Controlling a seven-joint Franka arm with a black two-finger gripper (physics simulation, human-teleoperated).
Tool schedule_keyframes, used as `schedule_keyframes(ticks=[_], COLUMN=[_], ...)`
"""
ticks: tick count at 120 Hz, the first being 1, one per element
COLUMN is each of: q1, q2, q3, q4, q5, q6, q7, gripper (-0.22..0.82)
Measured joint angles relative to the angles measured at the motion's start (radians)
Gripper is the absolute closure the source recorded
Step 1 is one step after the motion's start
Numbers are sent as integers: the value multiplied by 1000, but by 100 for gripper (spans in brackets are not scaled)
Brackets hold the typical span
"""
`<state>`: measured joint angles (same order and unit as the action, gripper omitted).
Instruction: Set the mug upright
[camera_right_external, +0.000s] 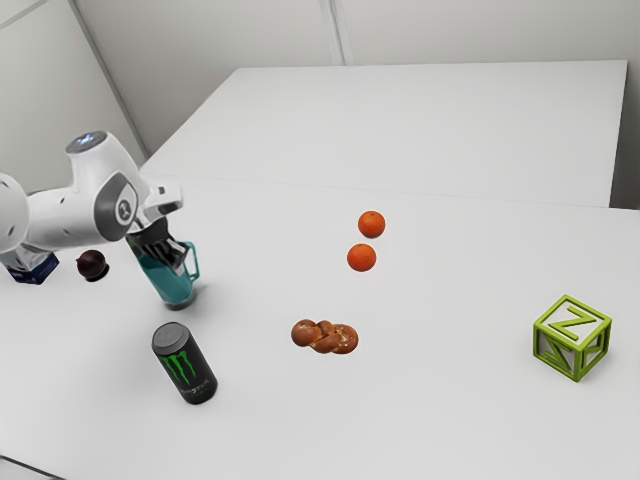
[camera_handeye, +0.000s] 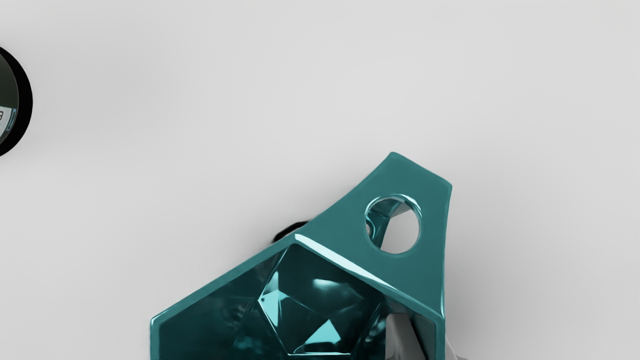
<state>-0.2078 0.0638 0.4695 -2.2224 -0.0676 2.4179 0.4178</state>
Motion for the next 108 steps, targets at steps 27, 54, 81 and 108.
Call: schedule_keyframes(ticks=[27,54,81,108], q1=[-7,-20,-28,-28], q2=[38,46,40,30], q3=[0,0,4,8], q4=[1,7,24,73], q5=[-6,0,2,3], q6=[8,6,-7,-70], q7=[-34,-46,-53,-58], gripper=[79,33,11,4])
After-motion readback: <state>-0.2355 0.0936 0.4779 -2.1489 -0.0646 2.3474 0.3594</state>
